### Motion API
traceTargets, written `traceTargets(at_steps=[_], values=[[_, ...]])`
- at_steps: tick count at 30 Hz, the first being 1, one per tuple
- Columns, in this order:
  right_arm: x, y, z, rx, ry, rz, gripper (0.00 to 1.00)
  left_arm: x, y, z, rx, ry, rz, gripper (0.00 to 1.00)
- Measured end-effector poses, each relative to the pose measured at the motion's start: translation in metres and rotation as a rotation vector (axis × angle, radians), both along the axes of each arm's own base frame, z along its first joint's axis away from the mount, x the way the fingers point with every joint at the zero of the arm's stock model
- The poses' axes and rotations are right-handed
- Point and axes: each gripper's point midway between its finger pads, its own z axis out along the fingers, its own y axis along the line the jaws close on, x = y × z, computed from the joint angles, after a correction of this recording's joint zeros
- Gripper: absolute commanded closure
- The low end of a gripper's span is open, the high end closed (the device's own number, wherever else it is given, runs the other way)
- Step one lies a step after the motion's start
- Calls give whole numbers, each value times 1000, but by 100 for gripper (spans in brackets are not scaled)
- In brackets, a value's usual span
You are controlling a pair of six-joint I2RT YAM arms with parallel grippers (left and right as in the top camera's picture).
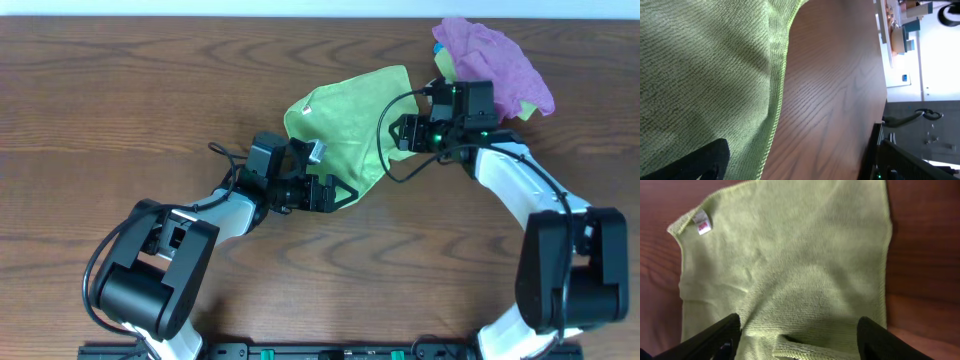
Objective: Fold the cloth
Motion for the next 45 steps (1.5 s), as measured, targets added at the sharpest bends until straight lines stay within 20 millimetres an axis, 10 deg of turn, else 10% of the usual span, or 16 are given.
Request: traceTargets(at_steps=[4, 6, 12, 45], values=[[-3, 4, -5, 18, 23, 10, 50, 1, 1, -1, 7, -3, 8, 5], [-5, 8, -5, 25, 28, 14, 77, 2, 1, -1, 10, -4, 11, 5], [-9, 11, -7, 30, 50, 17, 98, 2, 1, -2, 12, -5, 13, 3], [-15, 3, -56, -18, 158, -8, 99, 4, -6, 0, 25, -21, 8, 3]])
